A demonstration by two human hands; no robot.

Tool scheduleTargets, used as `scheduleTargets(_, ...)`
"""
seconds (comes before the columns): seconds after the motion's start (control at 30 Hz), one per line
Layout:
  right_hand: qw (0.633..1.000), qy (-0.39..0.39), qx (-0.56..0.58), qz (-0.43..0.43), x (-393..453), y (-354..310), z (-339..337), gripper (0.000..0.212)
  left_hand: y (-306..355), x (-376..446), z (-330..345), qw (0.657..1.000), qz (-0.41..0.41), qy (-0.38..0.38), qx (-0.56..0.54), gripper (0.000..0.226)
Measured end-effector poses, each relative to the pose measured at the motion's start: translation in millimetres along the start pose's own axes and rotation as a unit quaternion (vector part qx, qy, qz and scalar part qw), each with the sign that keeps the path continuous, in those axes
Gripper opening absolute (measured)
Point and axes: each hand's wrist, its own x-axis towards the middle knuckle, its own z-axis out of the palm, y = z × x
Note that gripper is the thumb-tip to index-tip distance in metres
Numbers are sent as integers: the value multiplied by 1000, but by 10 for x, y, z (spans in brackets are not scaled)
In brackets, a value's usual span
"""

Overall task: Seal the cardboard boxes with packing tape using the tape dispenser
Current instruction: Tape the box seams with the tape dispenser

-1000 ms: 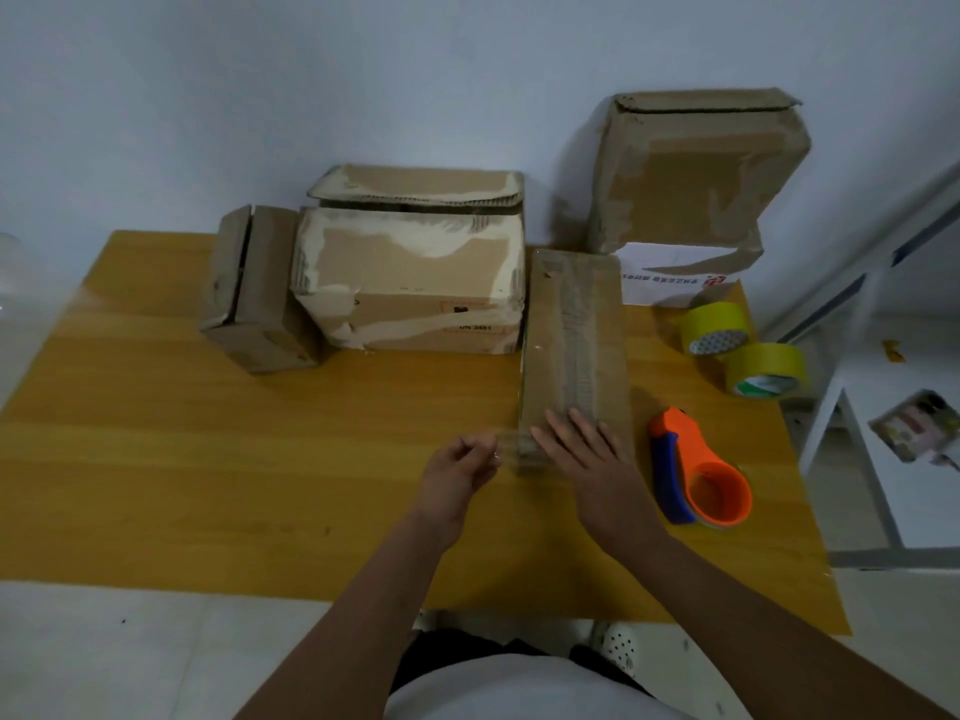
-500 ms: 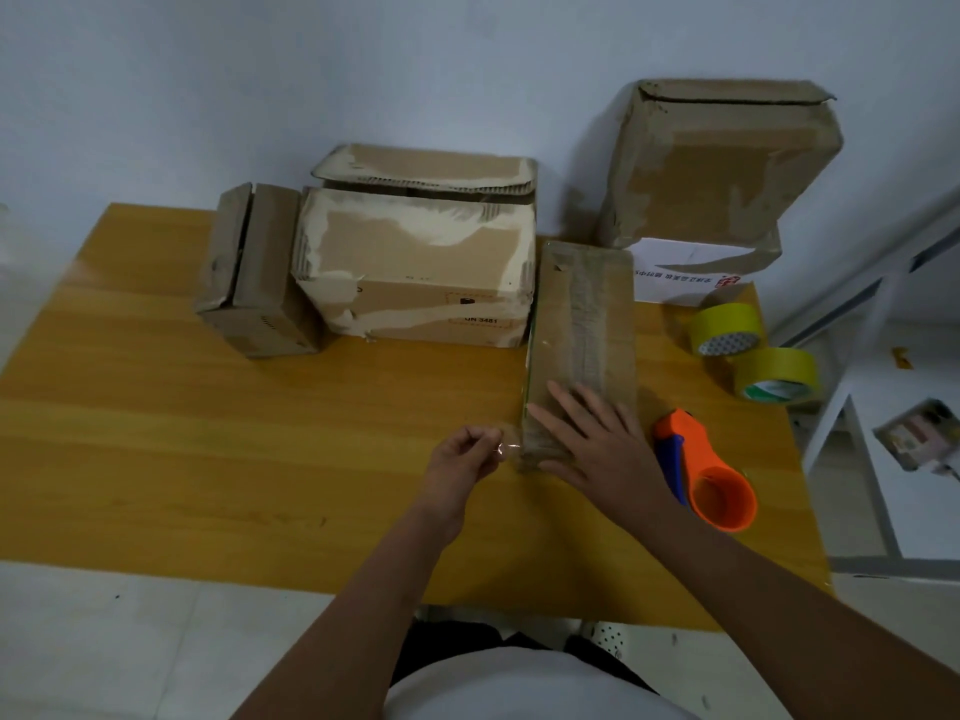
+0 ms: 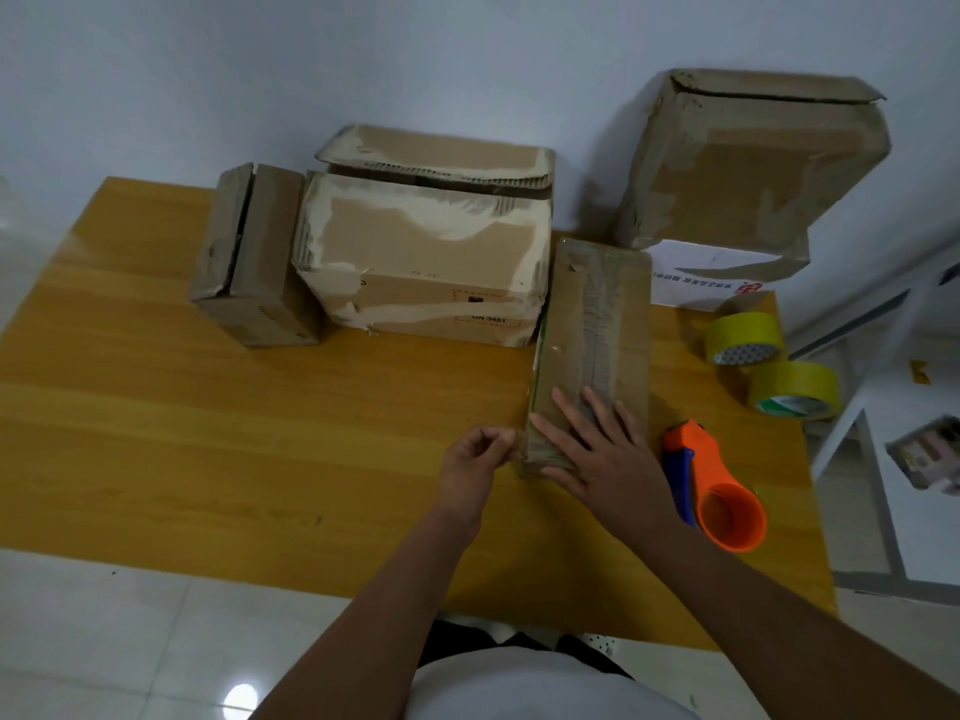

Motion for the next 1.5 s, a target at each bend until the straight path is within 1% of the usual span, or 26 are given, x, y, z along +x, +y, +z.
scheduleTargets(0.1,1000,0,-3,1,5,4,11,61,-35,12,80,1000,-5,-2,2,19)
scheduleTargets(0.17,1000,1,0,3,4,4,23,61,-61,6,120,1000,-3,11,6,20)
scheduleTargets(0.2,1000,2,1,3,4,4,29,61,-83,13,145,999,3,26,25,20)
scheduleTargets(0.3,1000,1,-1,3,5,6,57,61,-158,18,259,988,33,74,134,22)
scheduleTargets(0.37,1000,2,-1,5,4,7,71,62,-183,30,334,985,30,92,145,28)
scheduleTargets(0.4,1000,3,-2,5,7,6,73,62,-178,51,360,985,20,90,146,30)
scheduleTargets(0.47,1000,4,-4,5,11,4,69,62,-123,105,375,982,-12,59,179,32)
scheduleTargets(0.53,1000,3,-7,3,10,3,68,62,-54,114,301,978,-19,34,204,33)
scheduleTargets(0.63,1000,2,-2,6,9,-2,62,62,-2,-50,79,972,24,30,230,29)
scheduleTargets(0.73,1000,-4,-1,8,13,-15,54,62,-31,-263,4,971,56,-39,230,39)
scheduleTargets(0.77,1000,-7,-1,8,17,-17,51,62,-63,-314,40,964,75,-58,247,44)
scheduleTargets(0.87,1000,-13,-1,13,14,-13,37,62,-116,-401,146,925,112,-88,352,60)
scheduleTargets(0.9,1000,-13,-1,14,13,-16,33,62,-102,-399,116,917,114,-108,367,63)
scheduleTargets(0.97,1000,-13,-2,13,14,-20,26,62,-13,-346,-22,902,129,-157,380,62)
scheduleTargets(1.0,1000,-14,-2,13,18,-23,20,62,60,-295,-101,887,152,-171,401,60)
scheduleTargets(1.1,1000,-15,-5,12,18,-26,6,64,325,-77,-221,816,216,-180,506,57)
scheduleTargets(1.2,1000,-21,-1,9,8,-19,-15,67,564,156,-180,753,226,-218,578,50)
scheduleTargets(1.27,1000,-28,0,5,15,-12,-26,67,678,284,-142,704,240,-249,621,49)
scheduleTargets(1.37,999,-36,-4,5,23,-17,-24,66,728,344,-56,653,239,-267,668,53)
scheduleTargets(1.4,999,-38,-4,4,23,-17,-22,66,701,335,-21,646,236,-262,677,55)
scheduleTargets(1.43,999,-40,-3,4,23,-14,-20,66,653,312,14,651,230,-251,678,56)
scheduleTargets(1.5,999,-53,3,4,28,-15,-33,66,537,248,53,689,209,-224,657,62)
